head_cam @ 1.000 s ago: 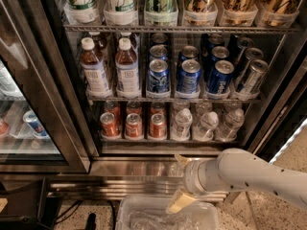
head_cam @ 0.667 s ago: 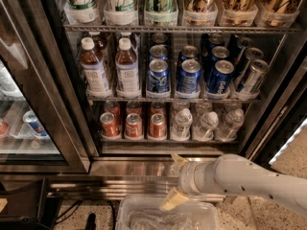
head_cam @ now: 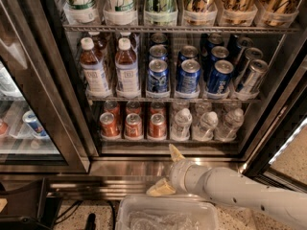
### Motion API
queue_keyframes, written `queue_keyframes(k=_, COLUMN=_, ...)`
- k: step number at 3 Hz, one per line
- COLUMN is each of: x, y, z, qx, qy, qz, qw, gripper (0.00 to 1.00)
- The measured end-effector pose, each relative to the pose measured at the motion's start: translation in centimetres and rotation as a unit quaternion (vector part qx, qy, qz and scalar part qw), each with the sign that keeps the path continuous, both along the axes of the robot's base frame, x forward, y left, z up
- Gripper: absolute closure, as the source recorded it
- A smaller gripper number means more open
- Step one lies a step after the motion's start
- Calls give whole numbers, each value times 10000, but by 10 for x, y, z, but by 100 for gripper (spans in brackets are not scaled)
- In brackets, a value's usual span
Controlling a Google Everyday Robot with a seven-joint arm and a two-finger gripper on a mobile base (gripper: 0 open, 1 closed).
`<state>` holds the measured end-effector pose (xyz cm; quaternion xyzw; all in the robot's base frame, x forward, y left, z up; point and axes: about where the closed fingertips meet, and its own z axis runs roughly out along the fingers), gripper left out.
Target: Pick coke can from bottom shelf of fridge
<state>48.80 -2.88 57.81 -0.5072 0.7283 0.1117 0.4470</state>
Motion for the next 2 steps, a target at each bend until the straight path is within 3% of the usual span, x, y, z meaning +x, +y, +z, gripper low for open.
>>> queue_keyframes(k=1, x=17, y=5, z=1, qx=347, qy=-270, qz=-475, qw=9979, gripper=0)
queue_keyframes(k=2, x=32, y=9, z=2, qx=740, qy=-565, qz=-910, qw=9915, gripper=0)
